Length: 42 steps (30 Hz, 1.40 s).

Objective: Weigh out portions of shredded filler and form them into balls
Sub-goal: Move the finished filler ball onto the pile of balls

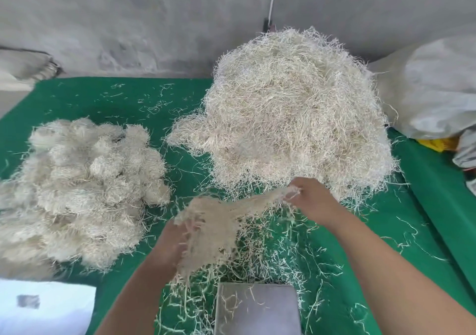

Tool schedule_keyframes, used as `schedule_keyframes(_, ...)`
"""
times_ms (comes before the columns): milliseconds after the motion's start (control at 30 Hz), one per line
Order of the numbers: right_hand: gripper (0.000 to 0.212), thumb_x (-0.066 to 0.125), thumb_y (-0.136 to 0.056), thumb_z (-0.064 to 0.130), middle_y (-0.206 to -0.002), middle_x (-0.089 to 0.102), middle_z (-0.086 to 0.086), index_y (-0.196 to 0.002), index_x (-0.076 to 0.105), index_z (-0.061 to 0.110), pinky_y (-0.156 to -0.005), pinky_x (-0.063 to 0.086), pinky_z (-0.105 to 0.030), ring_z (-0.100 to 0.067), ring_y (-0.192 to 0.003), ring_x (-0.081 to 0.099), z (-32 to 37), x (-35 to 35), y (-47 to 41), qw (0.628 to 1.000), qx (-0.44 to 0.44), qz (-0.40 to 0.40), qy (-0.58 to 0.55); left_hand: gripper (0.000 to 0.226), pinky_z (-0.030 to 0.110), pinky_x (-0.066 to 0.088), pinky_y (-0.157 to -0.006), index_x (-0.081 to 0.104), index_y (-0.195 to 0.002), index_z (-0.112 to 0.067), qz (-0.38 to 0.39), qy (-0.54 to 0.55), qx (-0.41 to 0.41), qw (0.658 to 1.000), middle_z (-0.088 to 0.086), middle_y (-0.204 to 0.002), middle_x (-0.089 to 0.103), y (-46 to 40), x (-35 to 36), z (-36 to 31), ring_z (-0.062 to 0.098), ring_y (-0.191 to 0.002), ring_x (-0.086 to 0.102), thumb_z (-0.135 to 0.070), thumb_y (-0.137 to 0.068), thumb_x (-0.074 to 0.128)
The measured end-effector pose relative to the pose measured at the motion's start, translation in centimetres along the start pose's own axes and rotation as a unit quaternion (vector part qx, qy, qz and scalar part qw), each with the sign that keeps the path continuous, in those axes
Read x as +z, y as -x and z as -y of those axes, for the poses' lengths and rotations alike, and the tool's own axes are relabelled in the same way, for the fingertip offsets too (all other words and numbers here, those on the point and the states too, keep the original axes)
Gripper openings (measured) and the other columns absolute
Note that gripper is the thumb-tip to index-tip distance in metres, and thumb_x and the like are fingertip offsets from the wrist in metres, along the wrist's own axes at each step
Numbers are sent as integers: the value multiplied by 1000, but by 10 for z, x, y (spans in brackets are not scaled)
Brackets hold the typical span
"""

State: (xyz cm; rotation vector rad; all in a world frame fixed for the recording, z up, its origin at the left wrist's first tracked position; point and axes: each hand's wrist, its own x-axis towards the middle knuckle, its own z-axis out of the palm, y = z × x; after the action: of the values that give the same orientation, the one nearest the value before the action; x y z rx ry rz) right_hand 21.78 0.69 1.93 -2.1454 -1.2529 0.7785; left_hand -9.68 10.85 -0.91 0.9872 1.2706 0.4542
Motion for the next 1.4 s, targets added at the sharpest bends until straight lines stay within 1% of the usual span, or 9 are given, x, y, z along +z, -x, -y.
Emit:
schedule_keyframes(67, 13, 67, -99, 31, -88, 69, 11, -89, 67, 40, -69, 51, -30, -14, -80, 65, 16, 0, 5, 991, 32, -41, -126, 25, 24, 57, -64, 63, -117, -7, -10, -21, 21, 999, 11, -115, 63, -3, 18, -3, 20, -92, 61, -23, -98, 65)
schedule_keyframes(200, 39, 71, -80, 55, -115, 75, 14, -116, 68, 42, -106, 49, -49, -17, -112, 69, 61, 16, 34, 948, 50, 65, -308, 52, 55, 47, -105, 59, -130, -5, 9, 15, -32, 999, 4, -110, 63, 12, 56, -1, 29, -113, 64, -32, -88, 74)
schedule_keyframes(367, 99, 85, -80, 38, -139, 59, 15, -152, 19, 48, -103, 55, -29, -5, -124, 62, 77, 69, 83, 965, -36, 115, -233, 35, 42, 61, -87, 71, -127, -23, 182, 150, -21, 972, 17, -120, 71, 48, 98, -1, 32, -115, 70, -34, -96, 59)
schedule_keyframes(500, 66, 76, -92, 25, -125, 69, 22, -140, 41, 52, -97, 56, -22, 8, -113, 65, 51, 60, 104, 976, -53, 26, -210, 63, 22, 46, -108, 45, -150, -26, 159, 256, -73, 951, 5, -162, 41, 55, 85, 12, 21, -149, 39, -64, -100, 43)
schedule_keyframes(667, 63, 78, -88, 41, -120, 72, 16, -131, 34, 55, -92, 57, -25, -3, -110, 71, 23, 62, 127, 939, -12, 262, -222, 53, 25, 61, -71, 61, -128, -40, 242, 4, 36, 970, -8, -113, 78, 68, 62, 39, 14, -99, 76, -49, -80, 81)
schedule_keyframes(833, 19, 74, -94, 40, -117, 62, 16, -108, 62, 43, -81, 54, -24, 1, -91, 63, -17, 84, 135, 993, 59, 38, -90, 14, 13, 54, -59, 59, -109, -39, 51, -121, 78, 988, -1, -121, 72, 70, 47, 80, -3, -79, 73, -40, -98, 68)
schedule_keyframes(1000, 9, 63, -101, 24, -111, 64, 15, -105, 65, 32, -90, 50, -32, -12, -104, 63, -37, 116, 153, 997, 57, 40, 16, 80, 59, 32, -118, 18, -153, -47, 41, -403, 55, 912, 8, -146, 53, 79, 38, 109, 32, -132, 51, -76, -88, 55)
schedule_keyframes(1167, 10, 61, -101, 20, -110, 67, 5, -103, 65, 29, -86, 49, -31, -20, -105, 65, -48, 96, 168, 993, 90, 59, 42, 63, 26, 58, -65, 25, -135, -31, 26, -158, 4, 987, 10, -126, 62, 75, 16, 108, 18, -92, 66, -57, -94, 65)
schedule_keyframes(1400, 40, 62, -101, 32, -140, 52, -7, -140, 57, 21, -114, 40, -44, -24, -130, 51, -26, 80, 179, 995, 79, -58, -25, 66, 61, 6, -121, 21, -152, -51, -38, -353, 193, 915, -14, -163, 7, 90, 30, 113, 24, -154, 0, -64, -95, 53)
